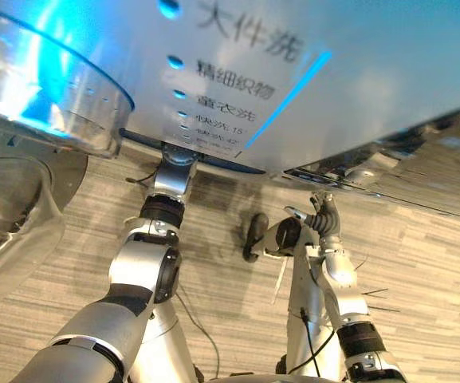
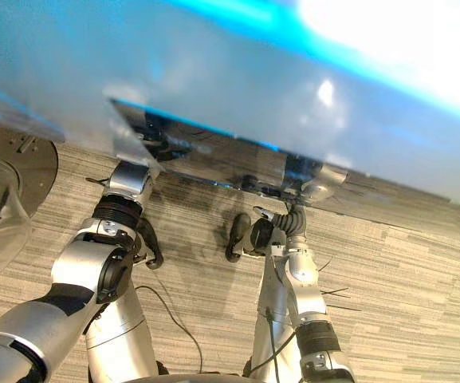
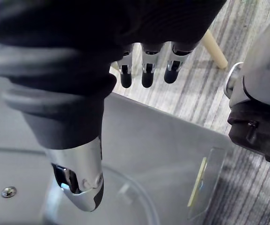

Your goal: Pick up the laundry basket with both hands and put the clothes into the washing machine.

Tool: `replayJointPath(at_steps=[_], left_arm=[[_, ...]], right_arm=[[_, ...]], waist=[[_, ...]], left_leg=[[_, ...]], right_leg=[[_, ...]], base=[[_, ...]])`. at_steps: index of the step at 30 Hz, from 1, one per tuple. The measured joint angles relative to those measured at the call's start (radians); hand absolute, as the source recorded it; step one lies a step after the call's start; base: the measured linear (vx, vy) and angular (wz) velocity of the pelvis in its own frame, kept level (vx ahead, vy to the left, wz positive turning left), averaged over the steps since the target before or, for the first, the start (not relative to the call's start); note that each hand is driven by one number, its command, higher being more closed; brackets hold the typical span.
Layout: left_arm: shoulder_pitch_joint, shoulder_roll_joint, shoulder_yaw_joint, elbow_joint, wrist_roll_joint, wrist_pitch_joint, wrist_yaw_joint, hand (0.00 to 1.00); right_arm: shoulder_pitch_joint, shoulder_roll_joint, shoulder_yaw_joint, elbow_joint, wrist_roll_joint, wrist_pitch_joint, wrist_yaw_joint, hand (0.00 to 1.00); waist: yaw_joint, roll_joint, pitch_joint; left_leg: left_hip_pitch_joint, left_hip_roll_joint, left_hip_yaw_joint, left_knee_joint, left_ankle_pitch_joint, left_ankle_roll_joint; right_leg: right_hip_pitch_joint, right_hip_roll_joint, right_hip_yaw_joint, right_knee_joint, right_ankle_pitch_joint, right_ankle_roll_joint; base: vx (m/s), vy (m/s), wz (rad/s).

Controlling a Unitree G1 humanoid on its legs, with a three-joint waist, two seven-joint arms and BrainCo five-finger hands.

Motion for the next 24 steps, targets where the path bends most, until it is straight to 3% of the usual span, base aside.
replayJointPath(at_steps=[6, 7, 10, 14, 19, 20, 24], left_arm=[[-0.118, 0.081, -0.05, -0.21, 0.006, -0.042, 0.118, 1.0], [-0.137, 0.098, -0.063, -0.241, 0.026, -0.044, 0.145, 0.0], [-0.18, 0.15, -0.085, -0.267, 0.094, -0.041, 0.194, 0.0], [-0.227, 0.204, -0.116, -0.253, 0.169, 0.0, 0.195, 0.0], [-0.258, 0.235, -0.162, -0.141, 0.388, 0.053, 0.058, 0.0], [-0.259, 0.235, -0.169, -0.101, 0.433, 0.064, 0.001, 0.0], [-0.258, 0.236, -0.191, 0.005, 0.488, 0.094, -0.14, 0.0]], right_arm=[[0.008, 0.001, -0.001, -0.024, -0.026, -0.011, -0.017, 0.0], [0.013, 0.001, 0.0, -0.043, -0.028, -0.014, -0.017, 0.0], [0.014, 0.0, 0.0, -0.05, -0.029, -0.022, -0.018, 0.0], [0.017, 0.001, 0.001, -0.068, -0.029, -0.023, -0.016, 0.0], [0.017, 0.0, -0.002, -0.076, -0.028, -0.027, -0.006, 0.0], [0.017, 0.0, -0.007, -0.076, -0.026, -0.027, 0.009, 0.0], [0.019, -0.003, -0.011, -0.077, -0.012, -0.027, 0.037, 0.0]], waist=[[-0.004, 0.0, 0.0], [-0.005, 0.0, 0.0], [-0.007, 0.0, 0.0], [-0.008, 0.0, 0.0], [-0.007, 0.0, 0.0], [-0.008, 0.0, 0.0], [-0.01, 0.0, 0.0]], left_leg=[[-0.005, 0.002, 0.001, 0.001, 0.0, 0.0], [-0.005, 0.002, 0.002, 0.001, 0.0, 0.0], [-0.004, 0.003, 0.005, -0.001, 0.0, 0.001], [-0.003, 0.008, 0.01, -0.003, -0.002, 0.004], [0.001, 0.017, 0.024, -0.002, -0.008, 0.015], [0.002, 0.018, 0.026, -0.001, -0.008, 0.016], [0.001, 0.018, 0.026, -0.001, -0.009, 0.016]], right_leg=[[-0.006, 0.001, 0.001, -0.002, -0.003, 0.007], [-0.006, 0.002, 0.001, -0.003, -0.003, 0.007], [-0.006, 0.004, 0.003, -0.009, -0.001, 0.01], [-0.007, 0.012, 0.008, -0.018, 0.006, 0.017], [-0.011, 0.016, 0.018, -0.024, 0.019, 0.014], [-0.012, 0.016, 0.02, -0.024, 0.02, 0.014], [-0.012, 0.017, 0.02, -0.026, 0.021, 0.015]], base=[[0.02, -0.042, -0.01], [0.04, -0.045, -0.03], [0.03, -0.035, -0.03], [0.03, -0.034, -0.06], [0.03, -0.03, -0.06], [0.03, -0.031, -0.03], [0.03, -0.039, -0.02]])
